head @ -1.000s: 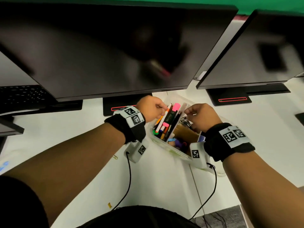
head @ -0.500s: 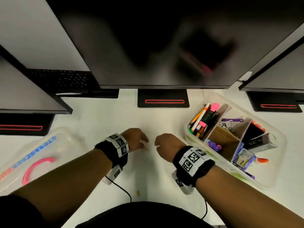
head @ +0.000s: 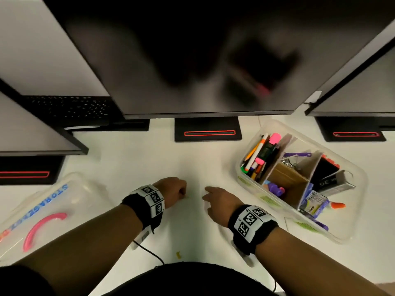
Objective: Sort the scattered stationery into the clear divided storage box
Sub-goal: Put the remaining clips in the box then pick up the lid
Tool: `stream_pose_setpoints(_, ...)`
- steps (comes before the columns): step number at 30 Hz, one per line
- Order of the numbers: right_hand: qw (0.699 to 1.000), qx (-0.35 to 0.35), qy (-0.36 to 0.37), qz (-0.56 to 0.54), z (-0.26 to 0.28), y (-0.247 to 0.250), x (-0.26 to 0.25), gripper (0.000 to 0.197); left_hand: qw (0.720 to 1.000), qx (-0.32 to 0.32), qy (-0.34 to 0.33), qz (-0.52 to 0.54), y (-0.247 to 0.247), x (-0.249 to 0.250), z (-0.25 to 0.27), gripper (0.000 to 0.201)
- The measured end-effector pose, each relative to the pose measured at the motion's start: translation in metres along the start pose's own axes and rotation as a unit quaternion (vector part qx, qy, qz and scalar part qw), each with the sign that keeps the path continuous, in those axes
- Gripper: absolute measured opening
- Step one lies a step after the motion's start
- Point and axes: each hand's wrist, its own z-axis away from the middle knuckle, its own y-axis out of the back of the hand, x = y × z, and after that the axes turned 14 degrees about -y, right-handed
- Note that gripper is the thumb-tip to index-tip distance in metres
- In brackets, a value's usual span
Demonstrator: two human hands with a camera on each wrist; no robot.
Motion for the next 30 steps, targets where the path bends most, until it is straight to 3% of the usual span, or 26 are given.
stream_pose_setpoints(2,1.0,-0.012,-0.004,0.004,0.005,-0.003,0.014,0.055,1.0,0.027,0.004,0.016,0.011,0.007,0.0,0.013)
stream_pose_setpoints(5,1.0,-0.011,0.01,0.022,0.018,-0.013,0.038,0.063,0.989,0.146,-0.023,0.023,0.042,0.038,-0.006,0.008)
stream_pose_setpoints(7,1.0,-0.014,0.013,0.019,0.028,-0.016,0.047,0.064,0.97,0.232,-0.069,0.035,0.066,0.073,-0.007,0.004)
stream_pose_setpoints(9,1.0,-0.015,0.008,-0.007,0.043,-0.014,0.055,0.057,0.949,0.278,-0.143,0.034,0.087,0.114,-0.014,0.006)
stream_pose_setpoints(13,0.994,0.03,0.019,-0.102,0.09,0.013,0.066,0.043,0.936,0.249,-0.247,0.004,0.093,0.174,-0.047,0.012)
stream_pose_setpoints(17,0.974,0.145,0.034,-0.169,0.133,0.048,0.088,0.03,0.936,0.229,-0.268,-0.022,0.079,0.201,-0.082,0.014)
stream_pose_setpoints(20,0.955,0.222,0.006,-0.195,0.141,0.055,0.116,0.025,0.938,0.232,-0.258,-0.022,0.073,0.211,-0.099,0.013)
stream_pose_setpoints(26,0.96,0.204,-0.026,-0.189,0.137,0.057,0.131,0.022,0.95,0.203,-0.235,-0.03,0.069,0.22,-0.117,0.014)
stream_pose_setpoints(30,0.973,0.162,-0.036,-0.162,0.133,0.072,0.123,0.022,0.967,0.127,-0.209,-0.074,0.061,0.222,-0.121,0.038)
